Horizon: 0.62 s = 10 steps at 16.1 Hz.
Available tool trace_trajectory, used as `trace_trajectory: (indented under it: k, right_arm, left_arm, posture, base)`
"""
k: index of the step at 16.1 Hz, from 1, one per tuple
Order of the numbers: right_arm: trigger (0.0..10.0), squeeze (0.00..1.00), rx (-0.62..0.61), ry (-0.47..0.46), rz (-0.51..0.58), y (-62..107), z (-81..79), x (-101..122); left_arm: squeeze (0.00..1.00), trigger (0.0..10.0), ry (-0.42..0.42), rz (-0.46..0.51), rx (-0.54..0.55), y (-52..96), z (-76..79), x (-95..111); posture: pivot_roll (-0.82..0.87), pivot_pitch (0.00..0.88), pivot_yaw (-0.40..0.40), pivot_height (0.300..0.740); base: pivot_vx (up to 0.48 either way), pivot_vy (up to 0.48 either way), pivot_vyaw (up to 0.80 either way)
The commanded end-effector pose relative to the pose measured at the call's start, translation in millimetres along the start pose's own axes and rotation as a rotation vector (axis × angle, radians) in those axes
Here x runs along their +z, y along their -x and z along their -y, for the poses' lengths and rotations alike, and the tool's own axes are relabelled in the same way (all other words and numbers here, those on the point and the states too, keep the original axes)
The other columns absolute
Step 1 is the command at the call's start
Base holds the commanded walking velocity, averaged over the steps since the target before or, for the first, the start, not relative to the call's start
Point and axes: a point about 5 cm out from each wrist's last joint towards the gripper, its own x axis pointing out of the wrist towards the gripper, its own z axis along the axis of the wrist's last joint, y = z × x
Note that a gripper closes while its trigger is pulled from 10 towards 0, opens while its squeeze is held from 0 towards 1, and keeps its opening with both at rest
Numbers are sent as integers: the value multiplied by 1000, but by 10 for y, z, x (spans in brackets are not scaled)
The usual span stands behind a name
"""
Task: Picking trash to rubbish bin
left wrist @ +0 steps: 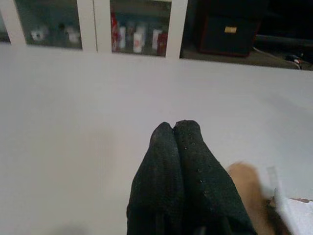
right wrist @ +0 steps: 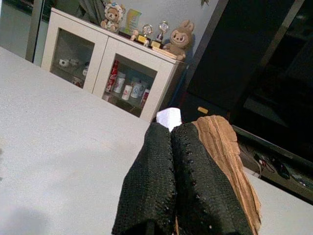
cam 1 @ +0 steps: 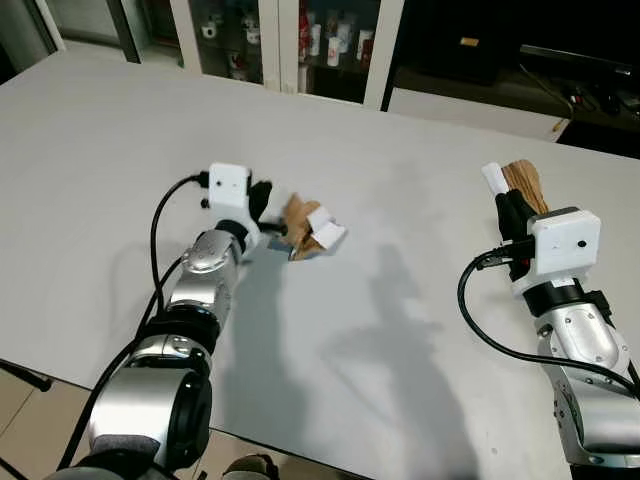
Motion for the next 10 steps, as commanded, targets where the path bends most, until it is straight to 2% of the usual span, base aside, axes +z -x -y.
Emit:
trace_trajectory:
  k: [1,4,5,6,7,8,10]
  right_arm:
    - [10000,0,-13,12,1,21,47,17]
    - [10000,0,-13,14,1,25,48,20]
    - [10000,0,-14,15,0,30,52,18]
    - [10000,0,-15,15,-1,33,52,16]
    - [10000,0,-15,16,-2,34,51,16]
    - [10000,0,-16,16,-2,38,51,16]
    - [10000,0,-18,16,-3,46,55,17]
  left_arm:
    - [0,0,-32,35,4,-2,34,36]
    - [0,0,-40,54,-7,1,79,39]
    - [0,0,-80,39,-48,-23,138,56]
    - [1000,4039,-115,40,-63,-36,164,79]
    - [1000,4039,-104,43,-70,-40,173,87]
    - [1000,10000,-74,44,-83,-48,186,104]
    - [1000,10000,-48,29,-160,-68,260,138]
  posture:
    - [176,95,-39,740]
    - [176,94,-43,740]
    - [176,94,-43,740]
    - [173,95,-41,740]
    - [173,95,-41,740]
    - [173,95,-41,740]
    - [171,96,-39,740]
  base:
    - [0,0,0]
    - [0,0,0]
    - [0,0,0]
    - [0,0,0]
    - [0,0,0]
    - [0,0,0]
    - [0,0,0]
